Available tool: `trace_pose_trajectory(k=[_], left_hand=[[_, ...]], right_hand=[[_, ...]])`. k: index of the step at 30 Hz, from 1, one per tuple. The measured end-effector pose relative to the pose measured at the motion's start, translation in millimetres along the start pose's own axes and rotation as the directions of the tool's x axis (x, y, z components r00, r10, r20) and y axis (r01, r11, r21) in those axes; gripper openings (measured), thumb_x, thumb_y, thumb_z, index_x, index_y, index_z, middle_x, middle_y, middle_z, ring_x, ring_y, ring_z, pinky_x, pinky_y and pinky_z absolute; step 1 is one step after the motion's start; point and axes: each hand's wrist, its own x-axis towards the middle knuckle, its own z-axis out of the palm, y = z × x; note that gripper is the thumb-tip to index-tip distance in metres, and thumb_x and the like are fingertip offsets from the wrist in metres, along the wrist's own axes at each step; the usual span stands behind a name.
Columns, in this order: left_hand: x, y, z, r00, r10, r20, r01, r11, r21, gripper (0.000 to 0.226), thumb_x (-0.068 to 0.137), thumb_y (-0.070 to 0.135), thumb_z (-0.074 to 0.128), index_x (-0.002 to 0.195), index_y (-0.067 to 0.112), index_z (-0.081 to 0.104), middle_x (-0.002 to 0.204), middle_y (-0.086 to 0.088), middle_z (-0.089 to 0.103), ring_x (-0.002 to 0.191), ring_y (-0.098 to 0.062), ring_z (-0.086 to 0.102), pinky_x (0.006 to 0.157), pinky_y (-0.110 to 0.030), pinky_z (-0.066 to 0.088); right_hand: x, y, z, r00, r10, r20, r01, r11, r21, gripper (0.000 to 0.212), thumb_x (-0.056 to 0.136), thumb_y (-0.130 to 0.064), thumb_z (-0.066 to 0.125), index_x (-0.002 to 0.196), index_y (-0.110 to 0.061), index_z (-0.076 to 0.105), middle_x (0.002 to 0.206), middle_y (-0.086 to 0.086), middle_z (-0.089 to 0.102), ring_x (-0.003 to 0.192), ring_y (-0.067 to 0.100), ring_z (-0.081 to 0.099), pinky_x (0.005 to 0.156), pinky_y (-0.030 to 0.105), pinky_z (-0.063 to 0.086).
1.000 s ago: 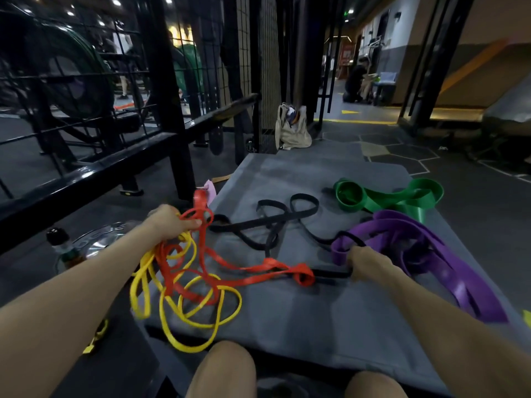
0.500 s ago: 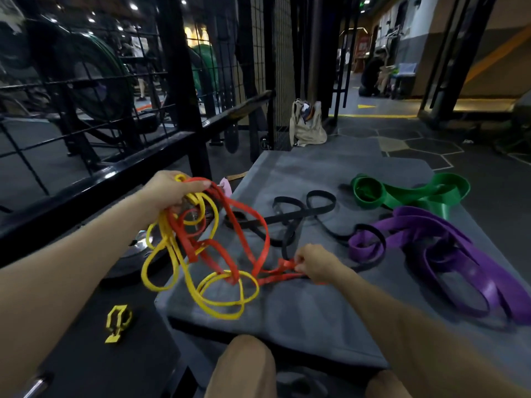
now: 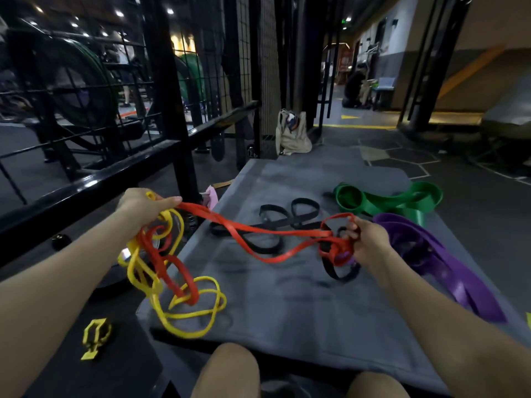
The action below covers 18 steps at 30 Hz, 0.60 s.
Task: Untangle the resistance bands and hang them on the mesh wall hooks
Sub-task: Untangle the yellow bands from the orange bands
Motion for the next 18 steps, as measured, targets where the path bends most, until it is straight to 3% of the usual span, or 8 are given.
trace_pose_trajectory(k=[4,7,11,15,18], left_hand=[[-1,-8,-8,0.990,-0.036,-0.136,0.047,0.996,0.080,0.042,0.074,0.043,0.075,0.072,0.005,0.058,0.063,-0.009,0.053,0.062,-0.025,0.051,0.064,-0.033,0.041],[-1,-18,-9,0.982,-0.026,-0.186,0.047,0.993,0.108,0.040,0.076,0.039,0.075,0.076,0.001,0.061,0.062,-0.011,0.055,0.058,-0.024,0.050,0.060,-0.032,0.039],[-7,-8,11,0.973,0.004,-0.233,0.044,0.979,0.199,0.040,0.075,0.045,0.073,0.066,0.011,0.054,0.082,-0.017,0.064,0.076,-0.033,0.059,0.070,-0.037,0.047],[-19,9,34,0.976,0.167,-0.141,-0.126,0.957,0.261,0.031,0.073,0.047,0.074,0.075,0.019,0.062,0.088,-0.014,0.066,0.087,-0.034,0.063,0.072,-0.035,0.050],[-34,32,49,0.950,0.306,-0.055,-0.286,0.928,0.238,0.034,0.074,0.046,0.073,0.077,0.013,0.064,0.082,-0.010,0.067,0.079,-0.030,0.063,0.066,-0.032,0.049]], right_hand=[[0,-9,-29,0.998,-0.019,-0.058,0.027,0.990,0.141,0.033,0.100,-0.008,0.027,0.069,-0.013,0.037,0.036,-0.006,0.040,0.030,0.008,0.037,0.044,0.019,0.040],[-1,-19,-53,0.987,-0.008,-0.159,0.034,0.986,0.166,0.036,0.101,-0.008,0.024,0.067,-0.013,0.036,0.033,-0.007,0.038,0.028,0.008,0.037,0.038,0.012,0.040],[-3,-23,-59,0.975,0.025,-0.222,0.031,0.969,0.246,0.037,0.096,-0.003,0.016,0.066,-0.014,0.036,0.032,-0.007,0.037,0.027,0.007,0.031,0.036,0.012,0.033],[-10,-23,-35,0.998,0.053,-0.033,-0.035,0.912,0.408,0.032,0.097,-0.004,0.023,0.073,-0.007,0.044,0.045,-0.001,0.048,0.031,0.008,0.036,0.037,0.014,0.036],[-22,-25,-14,0.992,0.061,0.114,-0.094,0.944,0.315,0.012,0.086,0.005,0.043,0.087,0.001,0.054,0.056,0.007,0.064,0.038,0.008,0.050,0.049,0.015,0.043]])
